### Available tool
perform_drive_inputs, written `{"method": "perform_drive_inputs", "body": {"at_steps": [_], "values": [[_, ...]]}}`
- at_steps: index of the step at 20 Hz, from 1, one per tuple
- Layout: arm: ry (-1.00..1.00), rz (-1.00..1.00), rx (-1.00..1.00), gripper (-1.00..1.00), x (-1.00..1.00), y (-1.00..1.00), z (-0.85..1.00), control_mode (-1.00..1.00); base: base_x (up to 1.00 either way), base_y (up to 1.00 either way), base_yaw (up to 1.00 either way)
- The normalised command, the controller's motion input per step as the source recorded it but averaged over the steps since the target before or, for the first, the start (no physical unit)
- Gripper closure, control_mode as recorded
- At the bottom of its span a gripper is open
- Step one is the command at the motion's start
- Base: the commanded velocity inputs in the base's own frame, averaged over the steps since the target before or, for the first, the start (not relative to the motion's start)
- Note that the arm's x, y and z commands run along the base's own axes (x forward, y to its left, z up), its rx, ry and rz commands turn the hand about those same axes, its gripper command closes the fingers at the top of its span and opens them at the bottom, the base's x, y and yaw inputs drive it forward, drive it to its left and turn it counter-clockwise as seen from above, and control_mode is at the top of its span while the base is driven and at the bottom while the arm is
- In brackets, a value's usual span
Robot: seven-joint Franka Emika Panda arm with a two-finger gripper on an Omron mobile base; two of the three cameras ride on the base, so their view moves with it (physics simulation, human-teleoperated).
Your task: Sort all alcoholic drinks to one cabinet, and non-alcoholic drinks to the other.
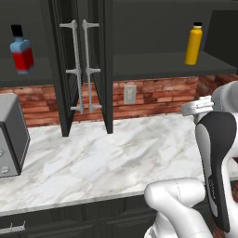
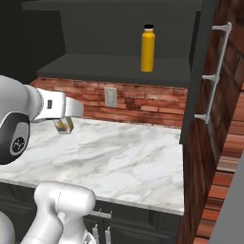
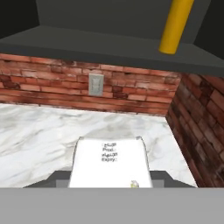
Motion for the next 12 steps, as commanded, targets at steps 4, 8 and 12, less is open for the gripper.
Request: {"method": "perform_drive_inputs", "body": {"at_steps": [4, 8, 12], "values": [[-0.03, 0.0, 0.0, 1.0, -0.01, -0.1, 0.05, -1.0, 0.0, 0.0, 0.0], [-0.07, 0.0, 0.0, 1.0, -0.01, -0.08, 0.11, -1.0, 0.0, 0.0, 0.0], [-0.07, 0.0, 0.0, 1.0, 0.0, -0.01, 0.11, -1.0, 0.0, 0.0, 0.0]]}}
